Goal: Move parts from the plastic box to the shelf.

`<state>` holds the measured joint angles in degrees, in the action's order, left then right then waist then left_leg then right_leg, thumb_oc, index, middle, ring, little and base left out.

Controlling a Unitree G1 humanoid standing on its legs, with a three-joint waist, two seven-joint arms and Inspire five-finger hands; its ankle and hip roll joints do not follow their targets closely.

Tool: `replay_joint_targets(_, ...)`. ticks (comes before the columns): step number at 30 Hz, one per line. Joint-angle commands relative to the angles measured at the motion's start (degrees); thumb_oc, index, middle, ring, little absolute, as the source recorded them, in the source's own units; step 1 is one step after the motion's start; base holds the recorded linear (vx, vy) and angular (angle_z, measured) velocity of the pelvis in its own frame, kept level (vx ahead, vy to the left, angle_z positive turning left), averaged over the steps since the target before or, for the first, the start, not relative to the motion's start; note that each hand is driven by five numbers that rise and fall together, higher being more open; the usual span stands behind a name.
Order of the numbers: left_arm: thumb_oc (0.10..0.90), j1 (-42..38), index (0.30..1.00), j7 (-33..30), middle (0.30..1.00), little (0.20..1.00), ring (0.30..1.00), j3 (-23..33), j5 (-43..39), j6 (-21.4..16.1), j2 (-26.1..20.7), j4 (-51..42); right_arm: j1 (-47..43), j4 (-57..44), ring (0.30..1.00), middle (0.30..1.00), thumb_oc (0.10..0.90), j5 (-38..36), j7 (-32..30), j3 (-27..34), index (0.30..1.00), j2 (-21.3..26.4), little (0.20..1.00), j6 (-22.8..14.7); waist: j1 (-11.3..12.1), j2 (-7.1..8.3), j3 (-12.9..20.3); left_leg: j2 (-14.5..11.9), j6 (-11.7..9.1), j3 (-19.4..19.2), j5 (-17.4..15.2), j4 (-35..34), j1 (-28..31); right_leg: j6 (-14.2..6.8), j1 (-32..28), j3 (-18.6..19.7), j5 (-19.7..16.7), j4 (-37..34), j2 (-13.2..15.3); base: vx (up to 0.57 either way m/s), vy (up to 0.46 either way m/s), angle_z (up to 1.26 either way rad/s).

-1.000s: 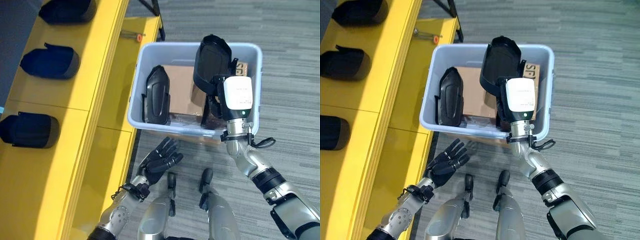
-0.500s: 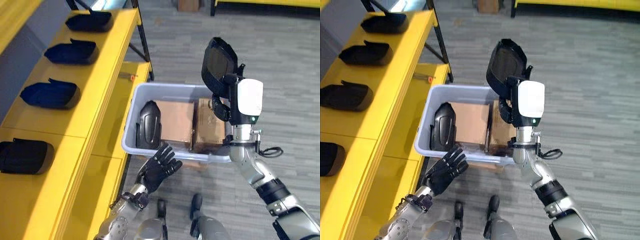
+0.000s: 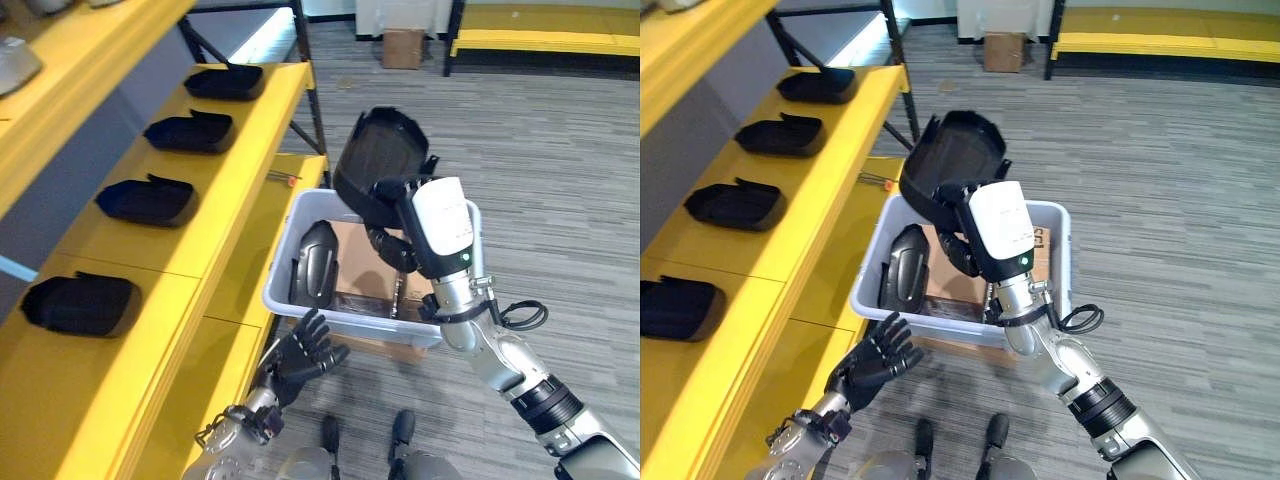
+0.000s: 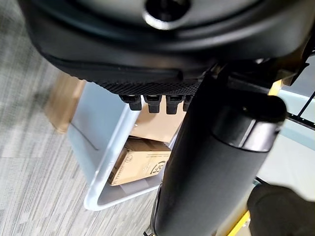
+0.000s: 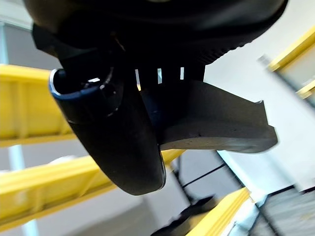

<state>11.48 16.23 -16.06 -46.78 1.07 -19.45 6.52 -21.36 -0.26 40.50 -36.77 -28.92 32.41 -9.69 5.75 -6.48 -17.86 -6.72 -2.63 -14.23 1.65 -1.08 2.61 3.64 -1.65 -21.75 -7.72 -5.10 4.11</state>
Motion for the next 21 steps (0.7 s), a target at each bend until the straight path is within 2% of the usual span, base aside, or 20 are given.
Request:
replay_joint_targets(1, 0.900, -3.67, 1.000, 6.26, 1.000, 1.000, 1.000, -2.94, 0.58, -3.32, -1.86, -4.77, -2.91, -8.17, 0.300, 0.300, 0.400, 1.61, -3.22, 0.69, 0.300, 0.73, 0.300, -5.34, -1.95, 3.19, 6.29, -8.47, -4.56, -5.67, 4.29, 0.44, 0.17, -7.90, -4.72, -2.57, 9.06, 3.71, 5.31, -0.22, 0.029, 1.28)
replay_joint_targets(4, 0.900, -6.41, 1.000, 5.36, 1.000, 1.000, 1.000, -3.97, 1.10, -3.88, -3.00, -4.83, -3.10, -7.88, 0.300, 0.300, 0.400, 0.77, -3.87, 0.44, 0.300, 1.72, 0.300, -6.87, -2.76, 3.97, 6.74, -9.37, -4.72, -7.33, 3.10, 7.08, 0.97, -7.28, -3.75, -3.97, 8.85, 4.68, 5.48, -0.23, 0.056, 0.95)
replay_joint_targets(7, 0.900, -8.45, 1.000, 5.04, 1.000, 1.000, 1.000, -4.87, 1.80, -1.30, -3.61, -5.38, -3.13, -8.01, 0.300, 0.300, 0.400, -2.85, -3.18, 0.88, 0.300, 1.98, 0.300, -7.14, -3.36, 4.29, 7.64, -10.32, -5.48, -9.39, 3.26, 12.87, 1.94, -6.53, -3.51, -5.57, 8.26, 4.08, 5.34, -0.22, 0.125, 0.44)
replay_joint_targets(8, 0.900, -9.89, 1.000, 4.53, 1.000, 1.000, 1.000, -6.13, 1.89, 0.95, -3.90, -6.07, -2.73, -7.95, 0.300, 0.300, 0.400, -3.54, -3.26, 0.81, 0.300, 1.05, 0.300, -7.29, -3.85, 4.01, 8.74, -9.48, -5.20, -11.50, 1.79, 12.59, 4.04, -6.44, -3.14, -7.27, 7.70, 3.97, 5.50, -0.24, 0.267, 0.72)
replay_joint_targets(10, 0.900, -10.47, 1.000, 4.05, 1.000, 1.000, 1.000, -6.73, 2.45, 1.66, -4.08, -6.08, -2.18, -8.13, 0.300, 0.300, 0.400, -3.53, -3.99, 0.55, 0.300, 0.34, 0.300, -7.76, -4.12, 3.65, 9.11, -8.64, -4.88, -12.48, 1.66, 10.28, 4.92, -6.94, -3.04, -8.00, 7.16, 3.90, 5.79, -0.20, 0.286, 0.74)
replay_joint_targets(11, 0.900, -11.22, 1.000, 4.29, 1.000, 1.000, 1.000, -7.65, 3.40, 2.54, -4.63, -6.23, -1.71, -8.88, 0.300, 0.300, 0.400, -2.52, -5.26, 0.09, 0.300, -1.12, 0.300, -6.40, -4.44, 3.25, 9.27, -7.55, -4.21, -14.25, 1.11, 7.69, 5.64, -7.77, -2.86, -9.08, 6.21, 4.04, 6.47, -0.19, 0.281, 0.79)
replay_joint_targets(12, 0.900, -11.34, 1.000, 4.39, 1.000, 1.000, 1.000, -7.88, 3.64, 2.68, -4.82, -6.37, -1.66, -9.12, 0.300, 0.300, 0.400, -2.29, -5.48, 0.03, 0.300, -1.51, 0.300, -5.97, -4.47, 3.19, 9.28, -7.19, -3.95, -14.66, 0.64, 7.00, 5.86, -8.07, -2.78, -9.36, 5.86, 4.05, 6.73, -0.26, 0.383, 0.72)
replay_joint_targets(13, 0.900, -11.44, 1.000, 4.72, 1.000, 1.000, 1.000, -8.26, 3.90, 2.93, -5.42, -6.97, -1.61, -9.67, 0.300, 0.300, 0.400, -2.39, -5.29, -0.09, 0.300, -2.31, 0.300, -5.23, -4.33, 3.19, 9.33, -5.75, -2.91, -14.95, -1.02, 4.85, 6.27, -9.32, -2.69, -9.97, 4.47, 3.67, 7.68, -0.22, 0.352, 0.43)
replay_joint_targets(14, 0.900, -11.33, 1.000, 5.17, 1.000, 1.000, 1.000, -8.32, 3.46, 3.09, -6.03, -7.59, -1.55, -9.79, 0.300, 0.300, 0.400, -2.47, -5.13, -0.01, 0.300, -2.65, 0.300, -5.45, -4.05, 3.20, 9.34, -4.40, -2.06, -14.67, -2.71, 2.82, 6.59, -10.38, -2.48, -10.27, 3.34, 3.45, 8.46, -0.22, 0.360, 0.27)
replay_joint_targets(17, 0.900, -10.73, 1.000, 7.58, 1.000, 1.000, 1.000, -8.39, 1.33, 4.14, -7.36, -9.19, -0.60, -10.90, 0.300, 0.300, 0.400, -2.50, -4.64, 0.58, 0.300, -3.52, 0.300, -5.43, -3.21, 3.10, 9.37, -1.86, -1.02, -13.58, -3.41, -1.19, 7.09, -12.70, -2.14, -11.17, 0.16, 2.53, 10.24, -0.22, 0.330, 0.54)
replay_joint_targets(21, 0.900, -10.46, 1.000, 9.15, 1.000, 1.000, 1.000, -9.68, 2.53, 3.11, -8.41, -9.90, -1.25, -10.36, 0.300, 0.300, 0.400, -0.25, -4.85, 0.47, 0.300, -4.61, 0.300, -5.62, -2.11, 3.15, 9.13, 0.98, 0.32, -10.86, -3.95, -3.32, 7.07, -14.17, -0.85, -10.31, -2.08, 2.51, 11.71, -0.19, 0.234, 0.33)
